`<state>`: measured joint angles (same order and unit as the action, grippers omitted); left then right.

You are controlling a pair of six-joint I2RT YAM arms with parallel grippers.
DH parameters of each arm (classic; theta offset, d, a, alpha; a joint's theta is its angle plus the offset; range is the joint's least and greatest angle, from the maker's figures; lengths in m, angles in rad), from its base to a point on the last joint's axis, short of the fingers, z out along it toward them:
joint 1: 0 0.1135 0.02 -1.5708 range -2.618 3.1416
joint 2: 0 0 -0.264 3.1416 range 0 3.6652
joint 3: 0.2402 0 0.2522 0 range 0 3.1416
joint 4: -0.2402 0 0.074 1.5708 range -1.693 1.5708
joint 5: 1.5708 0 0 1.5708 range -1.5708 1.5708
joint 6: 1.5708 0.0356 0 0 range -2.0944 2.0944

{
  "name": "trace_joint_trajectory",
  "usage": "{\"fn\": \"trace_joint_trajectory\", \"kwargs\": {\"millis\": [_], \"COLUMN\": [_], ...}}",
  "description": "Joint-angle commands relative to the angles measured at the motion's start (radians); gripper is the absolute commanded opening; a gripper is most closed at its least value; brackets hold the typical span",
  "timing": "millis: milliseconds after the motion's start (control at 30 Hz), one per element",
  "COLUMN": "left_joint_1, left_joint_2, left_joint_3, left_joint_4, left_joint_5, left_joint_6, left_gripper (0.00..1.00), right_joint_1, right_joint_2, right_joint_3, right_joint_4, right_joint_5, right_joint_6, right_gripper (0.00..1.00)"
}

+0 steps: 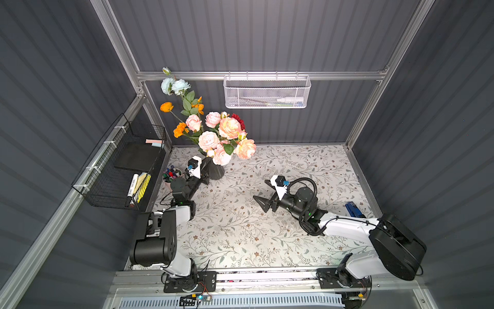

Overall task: Pick out pink flowers from the vase
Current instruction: Pick up the flower from the vase.

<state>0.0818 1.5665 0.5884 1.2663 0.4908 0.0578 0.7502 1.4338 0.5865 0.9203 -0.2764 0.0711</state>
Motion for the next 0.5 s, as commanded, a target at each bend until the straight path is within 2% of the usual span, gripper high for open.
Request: {"fn": "trace_joint_trajectory", "kwargs": {"millis": [0, 467], "left_joint_1": [0.000, 0.001], "left_joint_2": [0.017, 0.101], "left_joint_3": [0.049, 0.161], "left_joint_4": [0.094, -0.001], "left_joint_5": [0.022, 0.059], "left_joint_6": [-0.058, -0.047], "left_gripper": [0.31, 0.32], "right_joint_1": [0.008, 0.017], "right_joint_2": [0.004, 0.040], "right_joint_3": [0.034, 0.085], "right_joint_4": [0.058, 0.055], "right_joint_5": [-0.022, -0.029], "right_joint_6": [0.008, 0.012], "right_gripper": [0.99, 0.99]}}
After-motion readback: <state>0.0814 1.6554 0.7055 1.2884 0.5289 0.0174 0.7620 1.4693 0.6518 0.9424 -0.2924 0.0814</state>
